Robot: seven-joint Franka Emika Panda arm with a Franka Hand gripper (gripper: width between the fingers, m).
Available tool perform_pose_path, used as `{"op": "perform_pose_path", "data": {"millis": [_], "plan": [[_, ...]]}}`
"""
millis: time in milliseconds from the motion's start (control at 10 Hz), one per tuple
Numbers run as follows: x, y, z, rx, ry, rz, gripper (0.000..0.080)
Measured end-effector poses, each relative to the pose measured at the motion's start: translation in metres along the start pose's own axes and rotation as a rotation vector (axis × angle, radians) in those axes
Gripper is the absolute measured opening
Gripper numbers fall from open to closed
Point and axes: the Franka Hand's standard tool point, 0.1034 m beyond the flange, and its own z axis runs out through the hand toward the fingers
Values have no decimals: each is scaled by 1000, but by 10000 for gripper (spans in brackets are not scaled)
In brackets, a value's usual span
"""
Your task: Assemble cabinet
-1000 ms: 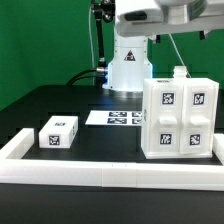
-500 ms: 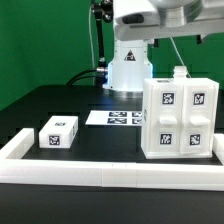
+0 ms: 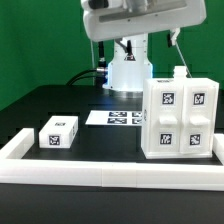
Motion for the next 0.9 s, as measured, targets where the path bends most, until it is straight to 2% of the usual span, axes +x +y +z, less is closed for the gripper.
{"op": "perform_pose_path", "data": {"millis": [300,400,500,700,800,900], "plan": [[4,8,-1,-18,176,-15,649],[1,33,7,-28,213,-60,649],[-2,59,13,-20,202,-73,649],[11,114,14,-28,261,-157,649],[12,119,15,-26,266,-168,649],[12,117,15,-28,265,-173,649]]}}
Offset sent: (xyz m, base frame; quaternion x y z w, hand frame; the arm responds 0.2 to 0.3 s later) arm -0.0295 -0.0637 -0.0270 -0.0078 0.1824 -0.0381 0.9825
